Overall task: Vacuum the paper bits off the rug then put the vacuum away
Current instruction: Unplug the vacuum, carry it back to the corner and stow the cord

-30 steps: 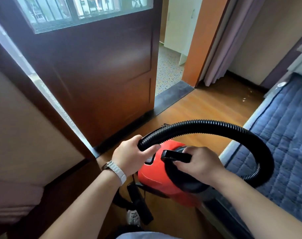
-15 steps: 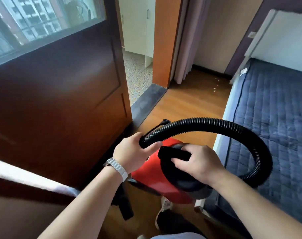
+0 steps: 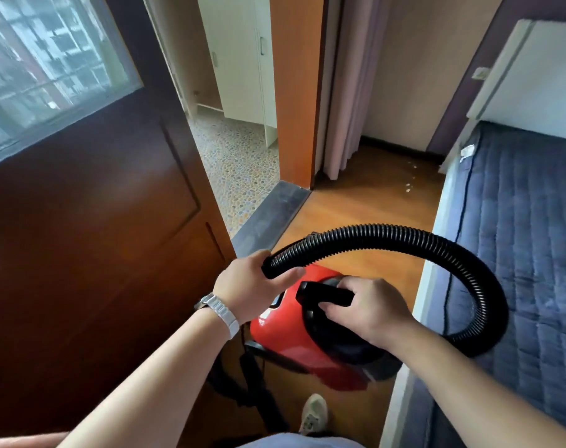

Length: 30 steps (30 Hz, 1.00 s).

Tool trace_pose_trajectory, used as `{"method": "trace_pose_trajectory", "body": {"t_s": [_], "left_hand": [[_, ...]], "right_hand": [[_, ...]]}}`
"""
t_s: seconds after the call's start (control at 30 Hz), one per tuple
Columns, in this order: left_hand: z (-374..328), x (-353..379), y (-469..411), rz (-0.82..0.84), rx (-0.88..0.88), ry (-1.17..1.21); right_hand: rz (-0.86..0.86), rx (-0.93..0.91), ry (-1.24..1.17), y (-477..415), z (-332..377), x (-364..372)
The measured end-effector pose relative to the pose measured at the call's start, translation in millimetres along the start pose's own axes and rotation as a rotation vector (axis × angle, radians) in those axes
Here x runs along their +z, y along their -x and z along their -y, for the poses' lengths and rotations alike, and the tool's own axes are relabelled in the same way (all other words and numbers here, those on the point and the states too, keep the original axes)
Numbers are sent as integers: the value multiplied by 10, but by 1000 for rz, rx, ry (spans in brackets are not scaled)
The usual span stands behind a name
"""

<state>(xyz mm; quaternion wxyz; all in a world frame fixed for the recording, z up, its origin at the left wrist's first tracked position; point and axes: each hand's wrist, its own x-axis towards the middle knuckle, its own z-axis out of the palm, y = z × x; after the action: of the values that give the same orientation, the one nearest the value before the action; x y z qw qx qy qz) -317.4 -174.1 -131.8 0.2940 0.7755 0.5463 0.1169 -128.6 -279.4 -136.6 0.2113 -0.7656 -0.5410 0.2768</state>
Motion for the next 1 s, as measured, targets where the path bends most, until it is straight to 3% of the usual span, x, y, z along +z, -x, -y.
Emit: {"method": "trace_pose_trajectory", "body": {"t_s": [0.17, 0.53, 1.0], "left_hand": [[-455, -13, -739, -11, 55, 28], [-944, 338, -2681, -7, 237, -4], [-1788, 684, -5456, 258, 435, 26]], "right_hand": [[-92, -19, 30, -645, -122, -554], [-238, 141, 44, -2212, -597, -1241], [-327, 427, 115, -4264, -1018, -2121]]}}
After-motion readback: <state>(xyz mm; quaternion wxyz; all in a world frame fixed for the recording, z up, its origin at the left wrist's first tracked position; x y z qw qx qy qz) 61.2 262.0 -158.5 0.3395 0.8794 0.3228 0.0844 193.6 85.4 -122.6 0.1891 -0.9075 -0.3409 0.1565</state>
